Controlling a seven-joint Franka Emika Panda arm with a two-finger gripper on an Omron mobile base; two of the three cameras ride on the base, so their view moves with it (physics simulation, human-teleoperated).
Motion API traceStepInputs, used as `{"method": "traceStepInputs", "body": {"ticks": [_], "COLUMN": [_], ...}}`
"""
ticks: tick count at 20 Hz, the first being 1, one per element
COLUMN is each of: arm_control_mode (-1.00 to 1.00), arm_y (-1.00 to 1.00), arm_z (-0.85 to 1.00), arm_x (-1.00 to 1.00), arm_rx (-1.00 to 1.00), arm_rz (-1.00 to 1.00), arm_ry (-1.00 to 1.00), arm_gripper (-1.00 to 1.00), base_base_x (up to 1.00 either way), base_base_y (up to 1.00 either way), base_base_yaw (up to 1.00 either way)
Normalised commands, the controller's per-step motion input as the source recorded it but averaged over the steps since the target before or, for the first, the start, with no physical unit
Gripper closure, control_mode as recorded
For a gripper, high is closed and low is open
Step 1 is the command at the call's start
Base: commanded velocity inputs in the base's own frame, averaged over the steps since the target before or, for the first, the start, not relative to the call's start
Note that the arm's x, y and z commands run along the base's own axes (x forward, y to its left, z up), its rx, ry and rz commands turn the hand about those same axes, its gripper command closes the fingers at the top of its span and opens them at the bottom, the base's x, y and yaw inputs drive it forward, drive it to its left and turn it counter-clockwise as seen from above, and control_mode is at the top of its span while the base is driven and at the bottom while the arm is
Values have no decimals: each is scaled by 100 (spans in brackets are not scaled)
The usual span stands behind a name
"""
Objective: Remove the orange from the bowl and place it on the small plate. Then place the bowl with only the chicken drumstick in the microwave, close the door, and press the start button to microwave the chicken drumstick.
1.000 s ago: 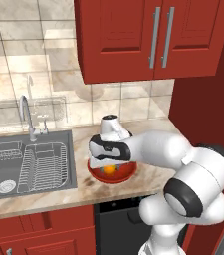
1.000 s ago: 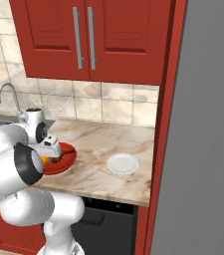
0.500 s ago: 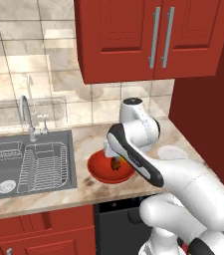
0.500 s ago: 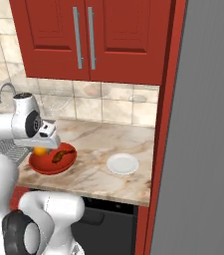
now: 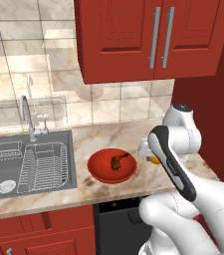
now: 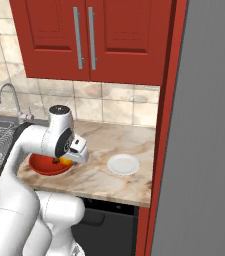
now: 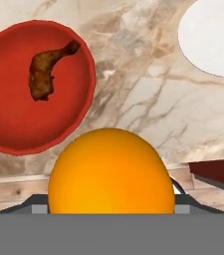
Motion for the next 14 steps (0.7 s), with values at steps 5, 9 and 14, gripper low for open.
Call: {"method": "traceStepInputs", "body": {"ticks": [5, 9, 14], "arm_control_mode": [-100, -100, -100], "arm_y": [-100, -91, -44], "arm_z": [0, -10, -28], "arm_x": [15, 53, 57], "arm_rx": [13, 8, 0], "arm_rz": [-8, -7, -9], "arm_ry": [3, 14, 6], "arm_gripper": [100, 100, 100], "base_base_x": [0, 0, 0], "base_base_y": [0, 0, 0], "base_base_yaw": [0, 0, 0]}}
